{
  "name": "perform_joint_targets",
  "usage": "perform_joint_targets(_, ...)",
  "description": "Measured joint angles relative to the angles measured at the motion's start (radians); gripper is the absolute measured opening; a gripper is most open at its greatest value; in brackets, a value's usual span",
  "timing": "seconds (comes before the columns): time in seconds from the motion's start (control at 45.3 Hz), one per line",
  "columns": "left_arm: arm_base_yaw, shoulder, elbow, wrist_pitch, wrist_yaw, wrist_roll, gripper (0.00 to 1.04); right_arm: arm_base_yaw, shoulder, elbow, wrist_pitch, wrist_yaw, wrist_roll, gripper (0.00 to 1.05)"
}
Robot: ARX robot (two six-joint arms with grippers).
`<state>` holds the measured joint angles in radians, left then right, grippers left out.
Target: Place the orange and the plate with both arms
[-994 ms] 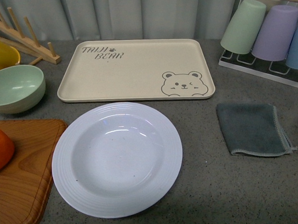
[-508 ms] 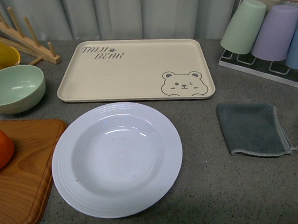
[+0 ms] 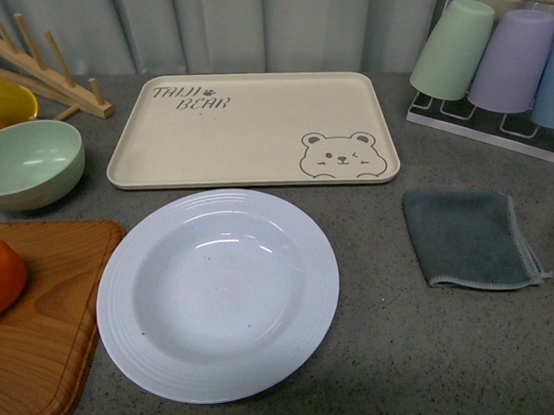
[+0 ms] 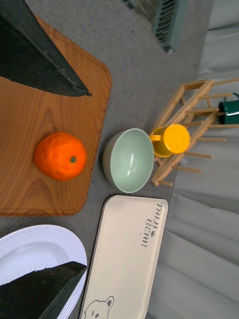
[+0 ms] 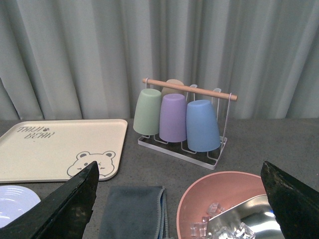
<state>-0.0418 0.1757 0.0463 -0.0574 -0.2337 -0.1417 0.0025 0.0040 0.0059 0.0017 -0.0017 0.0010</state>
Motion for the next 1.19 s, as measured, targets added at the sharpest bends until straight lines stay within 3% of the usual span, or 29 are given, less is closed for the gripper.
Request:
perform_joint_targets(0.199, 0.062, 0.378, 0.055, 0.276, 0.091, -0.048, 0.98, 0.0, 0.0, 0.0, 0.0, 0.0, 0.0, 0.95)
perform_joint_targets(0.353, 0.025, 0.753, 0.154, 0.472, 0.123, -0.01, 0.98, 0.0, 0.0, 0.0, 0.0, 0.0, 0.0, 0.95)
perform_joint_targets(0.552, -0.012, 1.138, 0.256, 0.569, 0.166, 0.018, 0.98, 0.0, 0.0, 0.0, 0.0, 0.0, 0.0, 0.95)
perform_joint_targets(0.751, -0.046, 1.381, 0.335, 0.576, 0.12, 0.025, 0.98, 0.0, 0.0, 0.0, 0.0, 0.0, 0.0, 0.95)
perform_joint_targets(0.971, 0.021, 1.421, 0.374, 0.563, 0.08, 0.025, 0.98, 0.0, 0.0, 0.0, 0.0, 0.0, 0.0, 0.95)
perform_joint_targets(1.192, 0.074, 1.424, 0.386, 0.462, 0.111, 0.057, 0.98, 0.0, 0.0, 0.0, 0.0, 0.0, 0.0, 0.95)
